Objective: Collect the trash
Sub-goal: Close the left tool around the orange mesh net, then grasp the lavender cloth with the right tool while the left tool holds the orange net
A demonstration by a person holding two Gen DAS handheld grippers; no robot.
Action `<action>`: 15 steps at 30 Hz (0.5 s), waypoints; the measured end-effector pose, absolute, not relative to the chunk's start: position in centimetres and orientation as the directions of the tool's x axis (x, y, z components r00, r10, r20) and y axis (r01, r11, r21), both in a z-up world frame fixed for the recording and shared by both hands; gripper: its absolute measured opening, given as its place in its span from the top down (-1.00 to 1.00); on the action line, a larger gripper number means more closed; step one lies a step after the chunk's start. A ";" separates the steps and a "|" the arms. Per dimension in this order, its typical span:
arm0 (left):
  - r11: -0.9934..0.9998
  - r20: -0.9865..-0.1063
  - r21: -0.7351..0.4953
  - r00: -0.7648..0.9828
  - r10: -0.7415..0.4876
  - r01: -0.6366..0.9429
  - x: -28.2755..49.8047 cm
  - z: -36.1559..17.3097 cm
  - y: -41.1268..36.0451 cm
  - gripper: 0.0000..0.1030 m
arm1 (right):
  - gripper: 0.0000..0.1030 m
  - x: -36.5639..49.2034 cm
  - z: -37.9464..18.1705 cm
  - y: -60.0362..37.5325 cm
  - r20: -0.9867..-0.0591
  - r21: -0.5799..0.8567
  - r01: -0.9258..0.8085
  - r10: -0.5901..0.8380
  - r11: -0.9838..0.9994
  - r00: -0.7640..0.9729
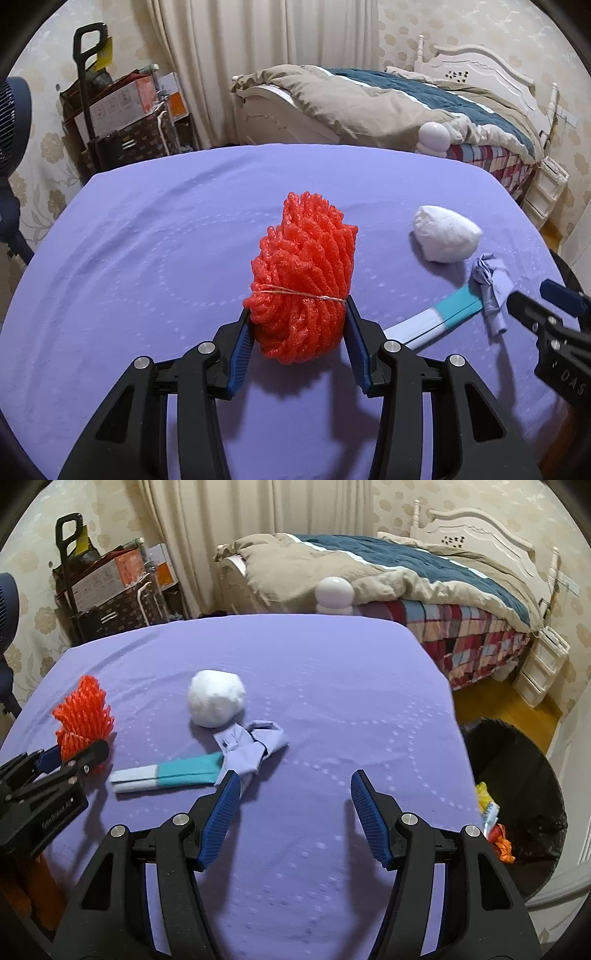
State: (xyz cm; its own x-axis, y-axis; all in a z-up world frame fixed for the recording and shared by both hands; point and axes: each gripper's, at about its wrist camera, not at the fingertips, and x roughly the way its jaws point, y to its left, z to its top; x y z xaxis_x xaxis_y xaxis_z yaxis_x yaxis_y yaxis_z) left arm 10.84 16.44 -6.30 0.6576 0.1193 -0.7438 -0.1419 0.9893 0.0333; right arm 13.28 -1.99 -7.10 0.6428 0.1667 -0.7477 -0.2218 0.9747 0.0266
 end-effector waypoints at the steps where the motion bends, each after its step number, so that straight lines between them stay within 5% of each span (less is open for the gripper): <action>1: 0.988 -0.744 0.035 0.657 0.126 -0.150 10.6 -6.3 16.9 0.12 | -0.18 13.3 -7.1 -1.7 -0.747 0.027 -0.227 0.171 0.973 0.643; 15: 0.977 -0.743 0.047 0.646 0.175 -0.210 9.2 -6.5 20.4 0.12 | -0.18 14.8 -7.4 0.7 -0.758 -0.002 -0.226 0.145 0.974 0.635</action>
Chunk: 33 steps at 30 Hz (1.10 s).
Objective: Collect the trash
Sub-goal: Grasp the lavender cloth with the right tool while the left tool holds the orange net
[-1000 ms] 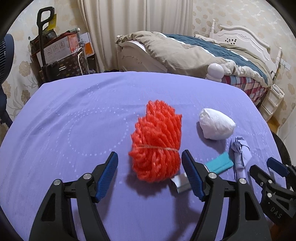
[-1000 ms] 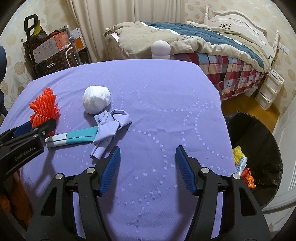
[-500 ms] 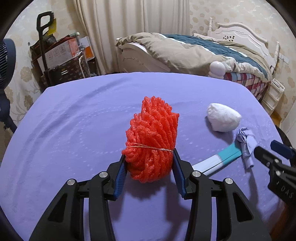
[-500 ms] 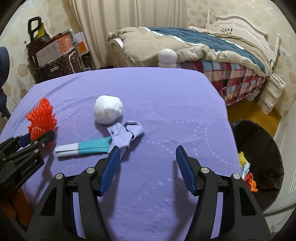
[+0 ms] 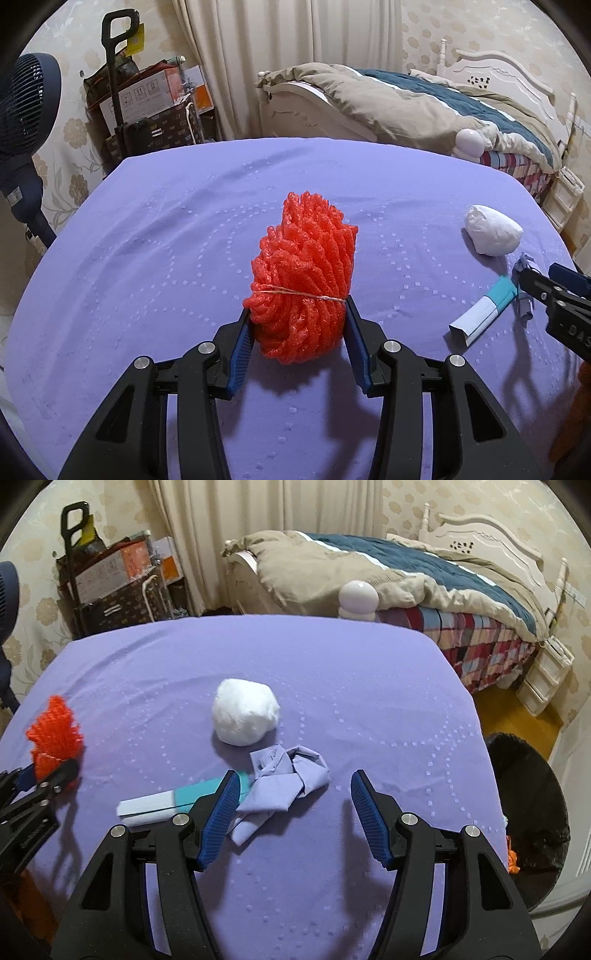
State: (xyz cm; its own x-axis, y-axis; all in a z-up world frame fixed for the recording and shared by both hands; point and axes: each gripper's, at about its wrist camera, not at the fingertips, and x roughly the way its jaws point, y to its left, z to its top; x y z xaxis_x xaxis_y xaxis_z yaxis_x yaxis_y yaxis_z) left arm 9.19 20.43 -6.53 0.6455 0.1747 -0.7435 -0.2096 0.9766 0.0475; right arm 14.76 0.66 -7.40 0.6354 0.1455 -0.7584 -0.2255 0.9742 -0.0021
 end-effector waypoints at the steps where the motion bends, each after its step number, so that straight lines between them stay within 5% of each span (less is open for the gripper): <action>1: 0.977 -0.743 0.048 0.646 0.174 -0.207 9.2 -6.5 20.4 0.12 | -0.18 14.9 -7.5 0.5 -0.763 0.000 -0.220 0.142 0.976 0.630; 33: 0.981 -0.746 0.025 0.650 0.148 -0.194 8.9 -6.6 20.3 0.12 | -0.18 14.2 -8.1 -1.5 -0.789 0.000 -0.169 0.104 0.986 0.605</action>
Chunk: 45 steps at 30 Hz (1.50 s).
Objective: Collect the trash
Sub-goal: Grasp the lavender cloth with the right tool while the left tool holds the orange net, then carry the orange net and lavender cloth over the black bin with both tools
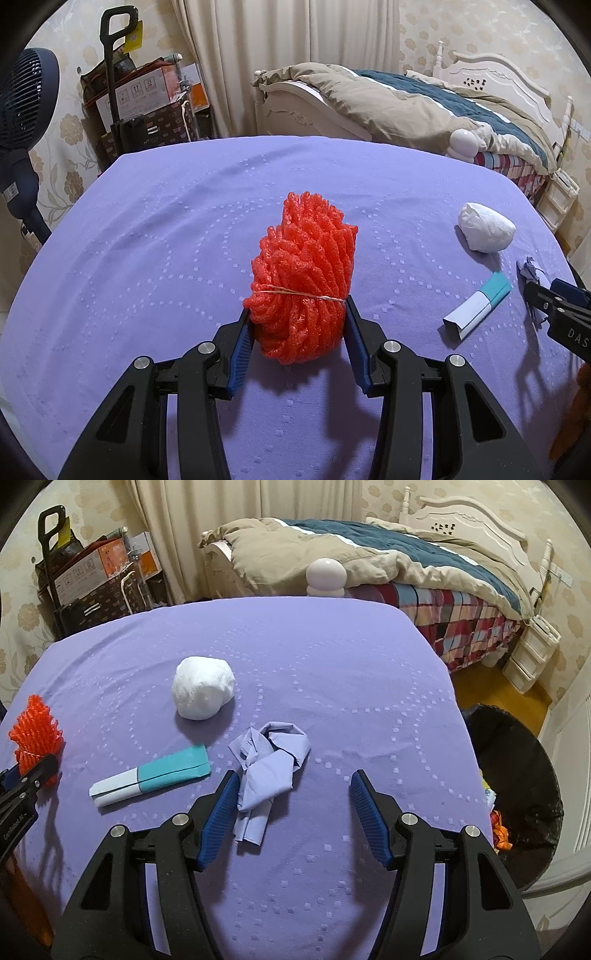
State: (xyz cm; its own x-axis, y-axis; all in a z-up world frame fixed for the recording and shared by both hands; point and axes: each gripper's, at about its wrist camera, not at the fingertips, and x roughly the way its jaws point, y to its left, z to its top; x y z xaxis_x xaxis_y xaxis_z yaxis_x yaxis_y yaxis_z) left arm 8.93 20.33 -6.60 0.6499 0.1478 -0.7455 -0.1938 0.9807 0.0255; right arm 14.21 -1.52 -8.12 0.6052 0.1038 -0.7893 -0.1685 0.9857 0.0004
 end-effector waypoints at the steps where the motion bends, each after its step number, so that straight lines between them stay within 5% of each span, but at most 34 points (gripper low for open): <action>1: 0.981 -0.746 0.026 0.650 0.148 -0.193 8.9 -6.6 20.3 0.12 | -0.15 14.2 -8.2 -1.4 -0.790 0.000 -0.175 0.107 0.985 0.604; 9: 0.981 -0.747 0.025 0.649 0.145 -0.191 8.9 -6.6 20.2 0.12 | 0.47 14.1 -8.1 -0.9 -0.783 -0.018 -0.193 0.107 0.981 0.612; 26: 0.993 -0.732 0.001 0.676 0.083 -0.121 7.3 -5.9 16.4 0.13 | 0.48 11.5 -7.0 -4.1 -0.759 0.024 -0.182 0.137 0.983 0.637; 45: 0.978 -0.691 -0.006 0.706 -0.156 0.210 8.1 -3.9 0.3 0.13 | 0.48 8.6 -4.9 -17.5 -0.696 0.007 0.047 -0.029 0.999 0.717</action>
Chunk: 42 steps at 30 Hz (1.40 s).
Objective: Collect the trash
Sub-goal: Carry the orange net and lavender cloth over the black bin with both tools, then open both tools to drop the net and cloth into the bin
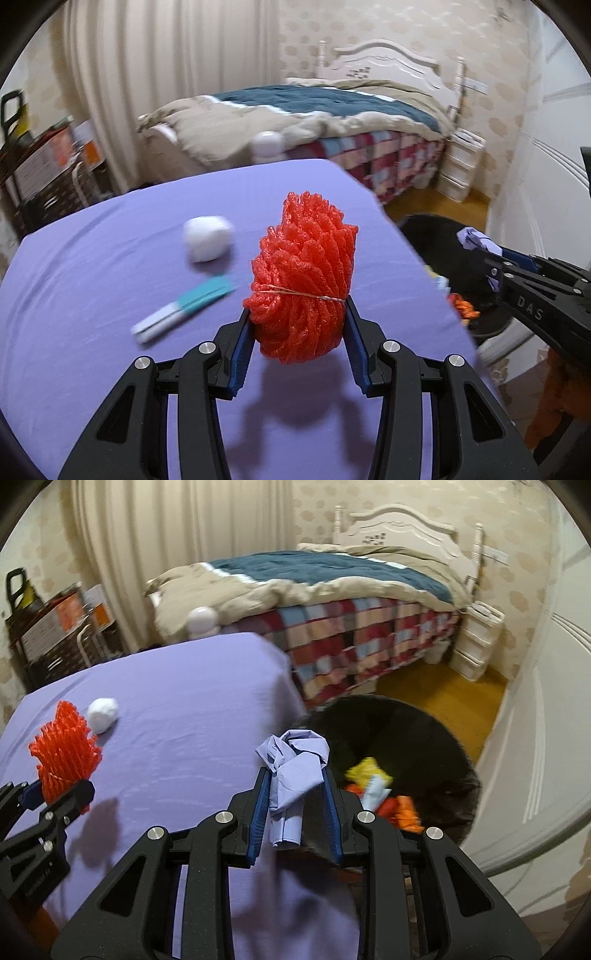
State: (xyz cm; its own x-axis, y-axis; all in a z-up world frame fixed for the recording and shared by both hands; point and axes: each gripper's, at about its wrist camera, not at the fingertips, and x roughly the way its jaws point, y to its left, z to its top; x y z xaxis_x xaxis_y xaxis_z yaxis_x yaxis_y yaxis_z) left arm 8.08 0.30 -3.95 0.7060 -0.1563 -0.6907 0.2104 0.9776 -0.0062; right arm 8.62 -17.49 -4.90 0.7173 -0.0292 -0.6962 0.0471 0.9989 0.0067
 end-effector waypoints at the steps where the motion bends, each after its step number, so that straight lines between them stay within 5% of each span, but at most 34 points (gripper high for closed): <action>1: 0.975 -0.689 -0.003 0.706 -0.164 0.223 8.3 -4.0 -0.6 0.13 | 0.48 8.7 -4.9 -18.0 -0.695 0.007 0.056 -0.035 0.998 0.718; 20: 0.934 -0.705 0.052 0.675 -0.217 0.355 11.7 -4.9 -12.2 0.13 | 0.48 10.2 -6.0 -26.6 -0.697 0.040 0.179 -0.101 0.983 0.710; 42: 0.921 -0.732 0.079 0.650 -0.206 0.381 14.5 -6.1 -16.1 0.01 | 0.46 12.2 -7.0 -29.8 -0.711 0.069 0.225 -0.110 0.972 0.694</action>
